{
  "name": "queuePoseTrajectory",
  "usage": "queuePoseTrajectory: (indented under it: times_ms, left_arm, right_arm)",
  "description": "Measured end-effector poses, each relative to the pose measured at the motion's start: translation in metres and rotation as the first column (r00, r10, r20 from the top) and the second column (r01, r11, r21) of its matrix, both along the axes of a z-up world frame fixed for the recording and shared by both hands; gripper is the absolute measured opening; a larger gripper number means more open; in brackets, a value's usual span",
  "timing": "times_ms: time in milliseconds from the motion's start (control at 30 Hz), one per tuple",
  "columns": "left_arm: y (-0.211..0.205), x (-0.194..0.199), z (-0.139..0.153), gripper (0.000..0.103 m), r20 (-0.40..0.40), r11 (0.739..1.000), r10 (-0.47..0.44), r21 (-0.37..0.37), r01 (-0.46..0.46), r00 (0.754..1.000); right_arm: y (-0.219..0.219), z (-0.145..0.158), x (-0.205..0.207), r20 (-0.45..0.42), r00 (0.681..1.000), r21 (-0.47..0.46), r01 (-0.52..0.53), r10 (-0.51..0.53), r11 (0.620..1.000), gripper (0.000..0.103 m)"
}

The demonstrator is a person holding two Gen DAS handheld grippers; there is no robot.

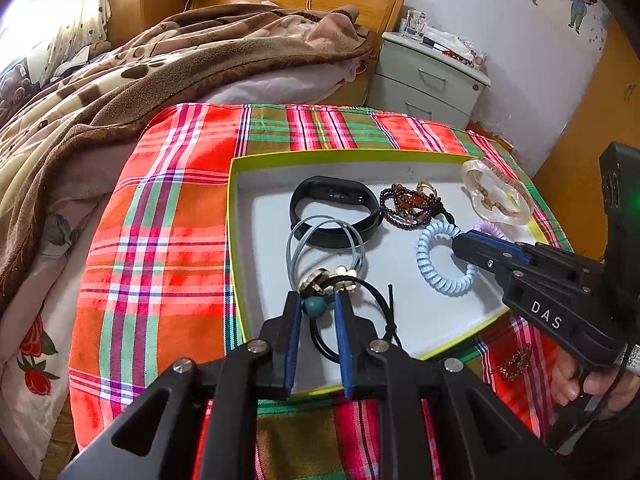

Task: Organize jewelry
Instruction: 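Carry the light blue hair tie and black cord hair tie into the box lid, then open both tools to release the two hair ties in the lid, then move both tools back to the two clips left on the bed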

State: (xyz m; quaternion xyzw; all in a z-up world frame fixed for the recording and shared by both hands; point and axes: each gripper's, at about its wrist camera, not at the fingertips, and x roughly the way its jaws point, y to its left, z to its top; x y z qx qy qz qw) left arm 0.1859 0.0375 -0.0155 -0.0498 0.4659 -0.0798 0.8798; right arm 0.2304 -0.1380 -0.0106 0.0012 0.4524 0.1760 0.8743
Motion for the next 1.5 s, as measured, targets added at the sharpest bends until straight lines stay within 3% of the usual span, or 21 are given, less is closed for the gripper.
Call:
queuePoseTrajectory:
  times_ms: [100, 533, 667, 1067, 1233, 1367, 1500]
  left_arm:
    - [0.0, -0.001, 0.002, 0.027, 0.003, 1.0, 0.004, 0.003, -0.004, 1.0]
    - [0.0, -0.005, 0.007, 0.035, 0.012, 1.0, 0.007, -0.009, -0.007, 1.0]
    - [0.001, -0.011, 0.014, 0.044, 0.031, 1.0, 0.015, -0.009, -0.014, 0.999]
    - [-0.003, -0.042, 0.033, 0.045, 0.084, 0.998, -0.02, -0.053, 0.024, 0.996]
    - [-0.003, -0.054, 0.032, 0.045, 0.08, 0.997, -0.025, -0.067, 0.03, 0.996]
    - [-0.006, -0.063, 0.028, 0.045, 0.069, 0.996, -0.036, -0.075, 0.041, 0.997]
    - [-0.007, -0.071, 0.024, 0.045, 0.058, 0.996, -0.048, -0.076, 0.052, 0.997]
  right_arm:
    - [-0.002, 0.001, 0.0, 0.001, 1.0, 0.004, 0.004, -0.004, 1.0, 0.011]
    - [-0.007, 0.007, -0.005, 0.016, 1.0, 0.022, 0.023, -0.023, 0.999, 0.016]
    - [-0.011, 0.014, -0.012, 0.033, 0.999, 0.041, 0.028, -0.03, 0.999, 0.026]
    - [-0.044, 0.034, -0.056, 0.081, 0.993, 0.097, 0.073, -0.081, 0.993, 0.031]
    - [-0.05, 0.029, -0.074, 0.066, 0.998, 0.106, -0.025, 0.018, 0.994, 0.04]
    - [-0.046, 0.013, -0.083, 0.045, 0.994, 0.055, -0.103, 0.1, 0.993, 0.042]
    - [-0.044, 0.003, -0.09, 0.04, 0.988, 0.068, -0.153, 0.151, 0.986, 0.046]
